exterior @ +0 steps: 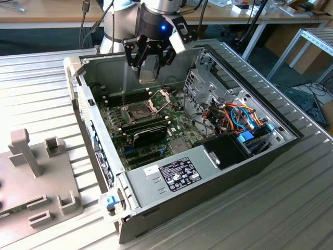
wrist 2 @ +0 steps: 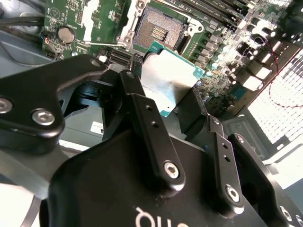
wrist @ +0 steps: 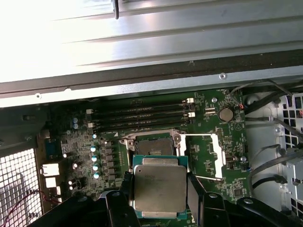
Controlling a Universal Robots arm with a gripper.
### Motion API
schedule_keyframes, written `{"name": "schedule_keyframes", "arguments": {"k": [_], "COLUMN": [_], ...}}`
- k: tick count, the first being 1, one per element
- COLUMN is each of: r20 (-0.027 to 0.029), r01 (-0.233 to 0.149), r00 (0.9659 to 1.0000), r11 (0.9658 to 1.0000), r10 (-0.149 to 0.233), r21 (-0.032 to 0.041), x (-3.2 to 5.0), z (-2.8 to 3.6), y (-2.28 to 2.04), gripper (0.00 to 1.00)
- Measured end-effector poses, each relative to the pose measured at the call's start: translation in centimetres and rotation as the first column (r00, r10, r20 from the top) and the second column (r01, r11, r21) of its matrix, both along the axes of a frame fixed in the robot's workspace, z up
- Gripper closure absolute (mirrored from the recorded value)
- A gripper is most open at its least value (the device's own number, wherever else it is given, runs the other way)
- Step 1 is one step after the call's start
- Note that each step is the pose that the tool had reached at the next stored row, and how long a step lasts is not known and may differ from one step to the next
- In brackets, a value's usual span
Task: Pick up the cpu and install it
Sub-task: 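Place the cpu into insertion slot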
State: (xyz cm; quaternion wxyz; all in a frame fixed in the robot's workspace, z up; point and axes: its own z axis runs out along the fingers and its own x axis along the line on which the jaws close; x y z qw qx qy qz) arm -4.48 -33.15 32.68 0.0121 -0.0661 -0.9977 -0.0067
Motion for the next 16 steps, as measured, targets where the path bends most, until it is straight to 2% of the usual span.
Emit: {"name": "schedule_keyframes", "arguments": {"k": [4, 8, 16], "r20": [0.0000, 0.0000, 0.0000], "r01": [0.035, 0.074, 0.079], "r00": [0.9994, 0.9973, 0.9969], "r11": [0.9994, 0.9973, 0.9969], "r10": [-0.035, -0.074, -0.079], "r21": [0.0000, 0.0000, 0.0000], "x": [0.00, 0.00, 0.00], "z": [-0.02, -0.04, -0.04], "y": [0.00, 0.00, 0.00], "gripper": [0.45, 0.45, 0.45]}}
